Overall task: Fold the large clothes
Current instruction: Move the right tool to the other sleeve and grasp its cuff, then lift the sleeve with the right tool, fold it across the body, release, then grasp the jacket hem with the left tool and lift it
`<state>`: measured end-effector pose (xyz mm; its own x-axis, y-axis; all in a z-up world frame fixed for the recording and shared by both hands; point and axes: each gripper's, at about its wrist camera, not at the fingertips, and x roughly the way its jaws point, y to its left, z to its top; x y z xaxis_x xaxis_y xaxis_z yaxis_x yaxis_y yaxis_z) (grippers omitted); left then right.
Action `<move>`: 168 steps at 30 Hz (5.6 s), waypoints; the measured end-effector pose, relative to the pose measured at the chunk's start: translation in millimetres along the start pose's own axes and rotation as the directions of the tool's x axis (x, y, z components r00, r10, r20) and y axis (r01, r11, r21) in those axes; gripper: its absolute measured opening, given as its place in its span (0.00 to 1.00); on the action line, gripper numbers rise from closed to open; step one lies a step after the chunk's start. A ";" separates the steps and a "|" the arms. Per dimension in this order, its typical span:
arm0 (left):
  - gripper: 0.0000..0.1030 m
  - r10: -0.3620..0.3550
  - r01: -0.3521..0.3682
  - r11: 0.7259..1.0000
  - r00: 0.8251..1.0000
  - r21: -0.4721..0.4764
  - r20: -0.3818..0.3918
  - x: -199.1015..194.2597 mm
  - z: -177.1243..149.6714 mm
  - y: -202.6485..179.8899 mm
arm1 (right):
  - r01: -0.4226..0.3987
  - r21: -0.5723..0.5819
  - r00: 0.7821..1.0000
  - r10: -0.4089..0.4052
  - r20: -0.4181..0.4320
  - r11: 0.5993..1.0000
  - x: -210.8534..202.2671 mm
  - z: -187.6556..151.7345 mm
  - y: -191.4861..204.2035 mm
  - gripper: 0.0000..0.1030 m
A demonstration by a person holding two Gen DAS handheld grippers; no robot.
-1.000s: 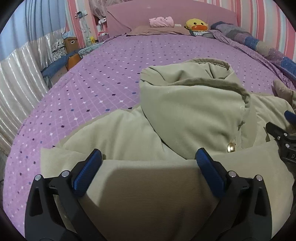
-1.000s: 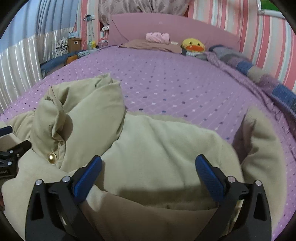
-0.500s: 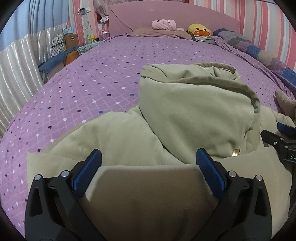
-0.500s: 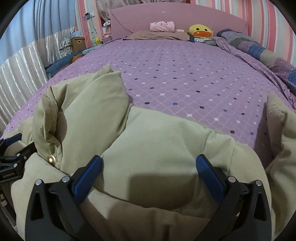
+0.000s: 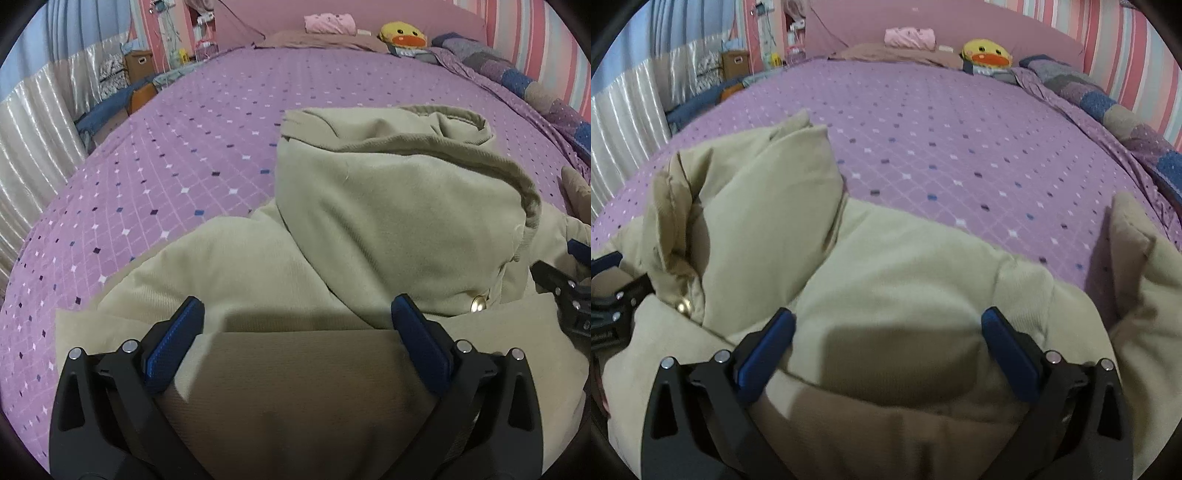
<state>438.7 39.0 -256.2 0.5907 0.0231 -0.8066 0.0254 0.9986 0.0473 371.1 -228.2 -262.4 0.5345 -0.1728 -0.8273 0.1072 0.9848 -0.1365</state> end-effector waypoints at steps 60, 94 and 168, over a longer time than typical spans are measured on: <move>0.97 -0.010 0.014 0.991 0.999 0.130 -0.032 -124.8 -35.7 -56.0 | -0.089 0.262 0.994 0.068 0.089 0.961 -115.5 -19.3 -269.3 0.08; 0.97 0.071 -0.068 0.997 0.994 0.033 -0.080 -174.9 -51.0 115.9 | -0.189 -0.373 0.982 0.164 -0.097 0.908 -179.4 -23.2 25.0 0.08; 0.07 -0.252 0.248 0.953 0.968 0.174 0.001 -271.4 61.2 -22.3 | -0.028 -0.042 0.999 0.026 -0.041 0.999 -186.9 -24.5 -101.2 0.69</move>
<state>327.2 7.5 -2.3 0.5664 -0.2292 -0.7916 0.3106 0.9491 -0.0526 239.9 -295.2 -107.3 0.5026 -0.1462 -0.8520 0.0569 0.9891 -0.1361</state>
